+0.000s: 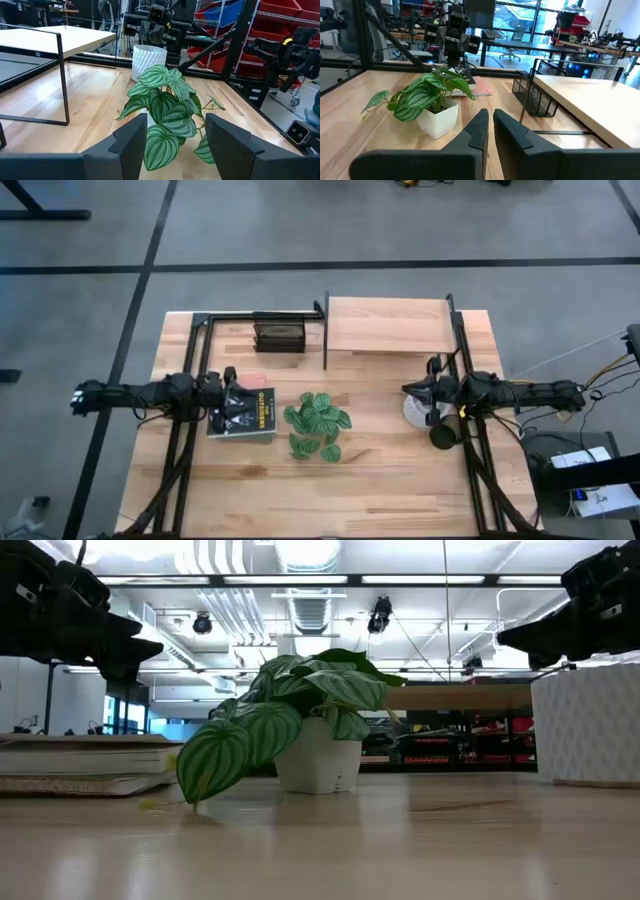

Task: Stock shelves
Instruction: Return to Home Position

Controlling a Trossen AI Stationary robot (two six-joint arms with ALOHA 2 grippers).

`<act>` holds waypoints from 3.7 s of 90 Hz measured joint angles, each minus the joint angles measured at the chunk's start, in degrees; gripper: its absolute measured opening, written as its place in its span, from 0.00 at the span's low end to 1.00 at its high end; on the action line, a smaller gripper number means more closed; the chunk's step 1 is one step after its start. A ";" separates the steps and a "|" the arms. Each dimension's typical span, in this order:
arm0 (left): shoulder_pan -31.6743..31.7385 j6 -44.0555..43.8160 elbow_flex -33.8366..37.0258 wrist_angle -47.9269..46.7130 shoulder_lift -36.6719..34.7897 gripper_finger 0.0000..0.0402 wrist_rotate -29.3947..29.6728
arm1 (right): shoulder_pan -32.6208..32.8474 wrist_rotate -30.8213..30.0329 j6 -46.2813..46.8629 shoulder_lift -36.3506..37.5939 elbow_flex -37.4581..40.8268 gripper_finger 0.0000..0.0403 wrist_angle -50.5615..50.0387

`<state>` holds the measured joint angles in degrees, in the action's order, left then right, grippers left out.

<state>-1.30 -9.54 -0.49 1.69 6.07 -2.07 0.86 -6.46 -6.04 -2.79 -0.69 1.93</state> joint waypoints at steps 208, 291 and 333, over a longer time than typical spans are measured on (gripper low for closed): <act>0.00 0.00 0.00 0.00 0.02 0.39 -0.07 | -0.02 -0.02 0.00 0.00 0.00 0.03 0.00; 0.00 0.00 0.00 -0.02 0.02 0.46 -0.07 | -0.02 0.00 0.00 0.00 0.00 0.03 0.01; 0.00 0.00 0.00 -0.02 0.02 0.41 -0.07 | -0.02 -0.01 0.00 0.00 0.00 0.03 0.00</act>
<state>-1.30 -9.54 -0.49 1.67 6.09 -2.13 0.84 -6.47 -6.04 -2.79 -0.69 1.93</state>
